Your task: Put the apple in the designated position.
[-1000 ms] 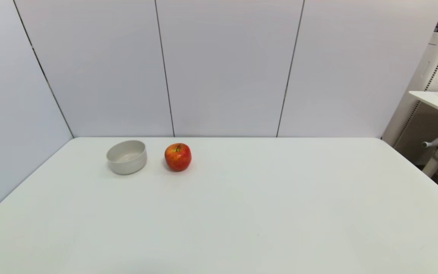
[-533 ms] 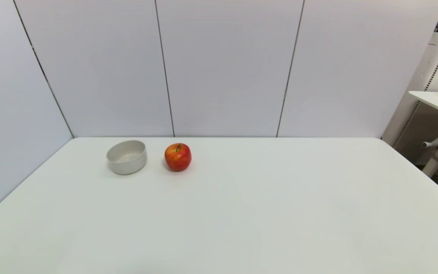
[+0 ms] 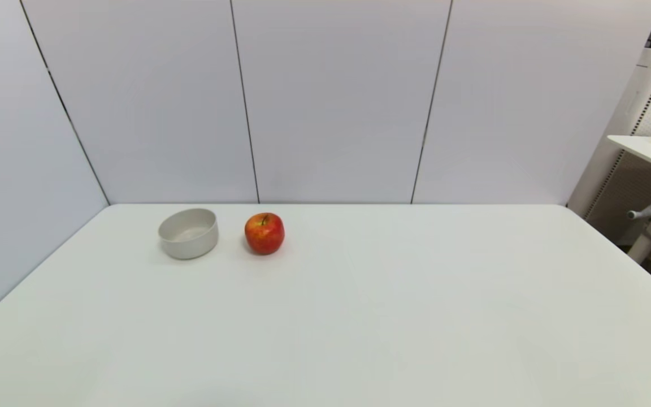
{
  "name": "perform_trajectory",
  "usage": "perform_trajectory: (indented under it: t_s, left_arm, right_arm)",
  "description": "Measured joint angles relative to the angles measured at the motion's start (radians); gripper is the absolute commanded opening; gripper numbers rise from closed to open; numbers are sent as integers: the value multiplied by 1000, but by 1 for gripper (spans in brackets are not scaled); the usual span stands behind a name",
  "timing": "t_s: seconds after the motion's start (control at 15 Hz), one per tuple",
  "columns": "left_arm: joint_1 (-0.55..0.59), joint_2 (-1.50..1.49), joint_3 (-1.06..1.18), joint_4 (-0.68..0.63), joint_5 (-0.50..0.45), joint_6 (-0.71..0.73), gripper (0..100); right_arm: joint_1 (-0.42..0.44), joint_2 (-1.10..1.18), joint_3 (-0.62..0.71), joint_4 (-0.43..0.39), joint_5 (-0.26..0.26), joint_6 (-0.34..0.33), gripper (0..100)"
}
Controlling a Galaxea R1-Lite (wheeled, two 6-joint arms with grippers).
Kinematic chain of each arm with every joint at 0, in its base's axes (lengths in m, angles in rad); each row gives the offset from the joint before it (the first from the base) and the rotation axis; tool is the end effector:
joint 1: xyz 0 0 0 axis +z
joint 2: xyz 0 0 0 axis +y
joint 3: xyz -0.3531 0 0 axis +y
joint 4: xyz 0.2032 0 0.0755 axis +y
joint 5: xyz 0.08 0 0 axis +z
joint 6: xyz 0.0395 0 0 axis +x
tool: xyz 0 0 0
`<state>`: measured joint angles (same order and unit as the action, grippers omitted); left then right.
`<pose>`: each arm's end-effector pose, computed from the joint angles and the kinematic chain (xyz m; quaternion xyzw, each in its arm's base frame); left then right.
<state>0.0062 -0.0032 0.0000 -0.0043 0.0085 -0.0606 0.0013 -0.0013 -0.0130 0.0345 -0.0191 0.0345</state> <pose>-0.0306 0.0001 0.0759 -0.0303 -0.0040 0.0072 0.9995 -0.0315 -0.0008 0.0755 0.0171 0.0099 -0.0091 0.9998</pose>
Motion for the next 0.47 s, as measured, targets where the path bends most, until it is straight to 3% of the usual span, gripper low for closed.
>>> perform_trajectory:
  t_s: [0.47]
  left_arm:
    - [0, 0, 0, 0, 0, 0, 100]
  right_arm:
    - [-1, 0, 0, -1, 1, 5, 100]
